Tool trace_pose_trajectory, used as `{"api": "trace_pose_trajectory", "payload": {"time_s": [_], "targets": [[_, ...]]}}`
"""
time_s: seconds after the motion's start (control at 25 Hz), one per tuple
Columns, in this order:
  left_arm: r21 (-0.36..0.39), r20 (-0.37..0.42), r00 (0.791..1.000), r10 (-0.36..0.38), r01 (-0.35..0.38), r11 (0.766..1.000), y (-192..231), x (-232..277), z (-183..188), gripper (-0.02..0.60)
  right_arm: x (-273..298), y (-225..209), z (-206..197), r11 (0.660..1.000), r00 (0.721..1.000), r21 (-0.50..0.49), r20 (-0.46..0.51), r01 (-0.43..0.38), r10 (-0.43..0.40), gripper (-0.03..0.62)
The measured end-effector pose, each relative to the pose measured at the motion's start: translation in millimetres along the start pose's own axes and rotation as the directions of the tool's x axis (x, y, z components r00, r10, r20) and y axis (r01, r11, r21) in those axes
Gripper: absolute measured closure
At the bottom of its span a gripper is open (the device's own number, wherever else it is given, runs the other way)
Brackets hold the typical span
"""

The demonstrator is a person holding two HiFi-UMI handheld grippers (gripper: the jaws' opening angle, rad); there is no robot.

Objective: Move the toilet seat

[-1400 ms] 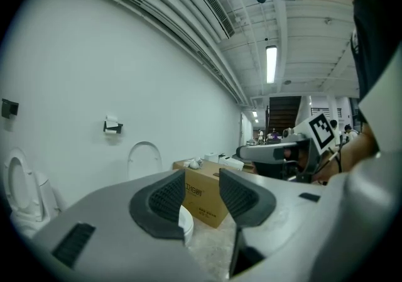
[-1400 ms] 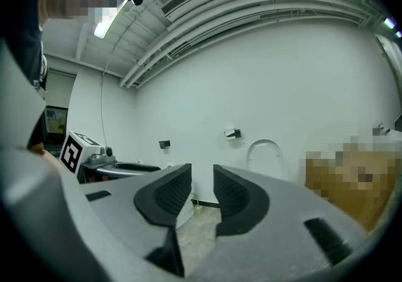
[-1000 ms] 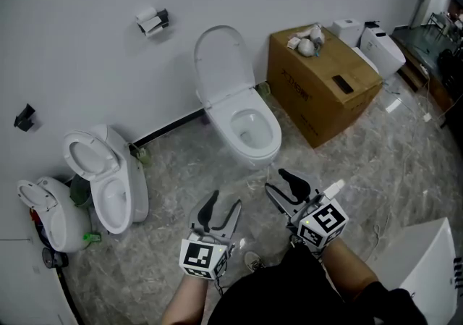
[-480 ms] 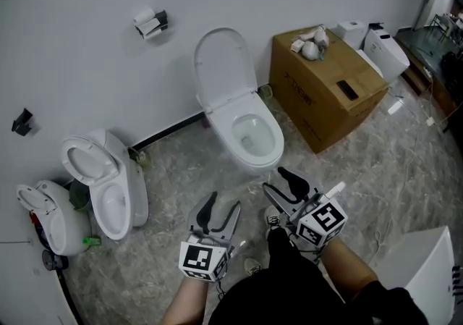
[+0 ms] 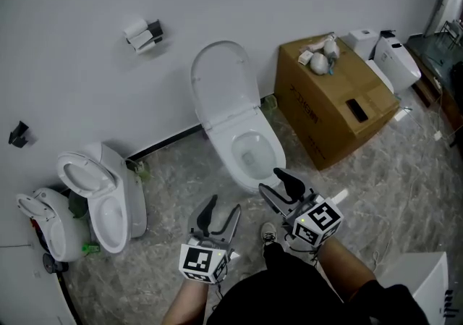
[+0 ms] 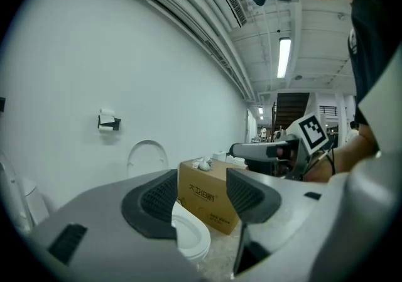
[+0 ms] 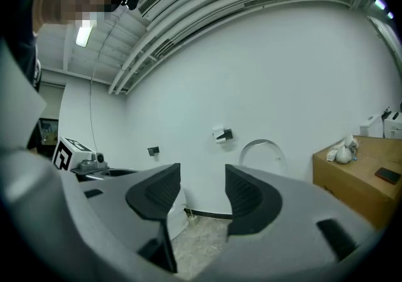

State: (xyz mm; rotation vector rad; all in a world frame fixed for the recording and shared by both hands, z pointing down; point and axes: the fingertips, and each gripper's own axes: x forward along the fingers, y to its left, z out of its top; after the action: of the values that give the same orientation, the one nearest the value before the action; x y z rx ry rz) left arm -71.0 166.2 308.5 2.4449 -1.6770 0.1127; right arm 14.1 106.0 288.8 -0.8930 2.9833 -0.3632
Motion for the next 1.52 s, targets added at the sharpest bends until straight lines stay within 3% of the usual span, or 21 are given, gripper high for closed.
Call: {"api": "trace_pose_trajectory", "payload": {"time_s": [0.52, 0.92, 1.2, 1.36, 1.52], "targets": [[0.014, -0.002, 0.998, 0.065, -0.065, 0.998, 39, 116, 26, 0.359, 69, -99, 24, 0.995, 0.995, 0.014, -0.013, -0.095, 0.095, 0.364], [0.049, -0.023, 1.0, -0.001, 0.002, 0.999, 67, 174, 37, 0.359, 105, -146, 35, 0.999, 0.999, 0.038, 0.034, -0.035, 0.033, 0.356], [0.045, -0.041, 0.987, -0.155, 0.157, 0.987, 112, 225, 46, 0.36, 151, -177, 38, 0.994, 0.993, 0.038, 0.05, 0.101, -0.103, 0.341], [0.051, -0.063, 0.954, -0.292, 0.296, 0.954, 143, 247, 47, 0.36, 182, -187, 42, 0.976, 0.975, 0.075, 0.062, 0.207, -0.211, 0.333], [0.058, -0.068, 0.921, -0.383, 0.387, 0.92, 171, 271, 55, 0.359, 205, -197, 46, 0.951, 0.949, 0.061, 0.066, 0.304, -0.308, 0.329]]}}
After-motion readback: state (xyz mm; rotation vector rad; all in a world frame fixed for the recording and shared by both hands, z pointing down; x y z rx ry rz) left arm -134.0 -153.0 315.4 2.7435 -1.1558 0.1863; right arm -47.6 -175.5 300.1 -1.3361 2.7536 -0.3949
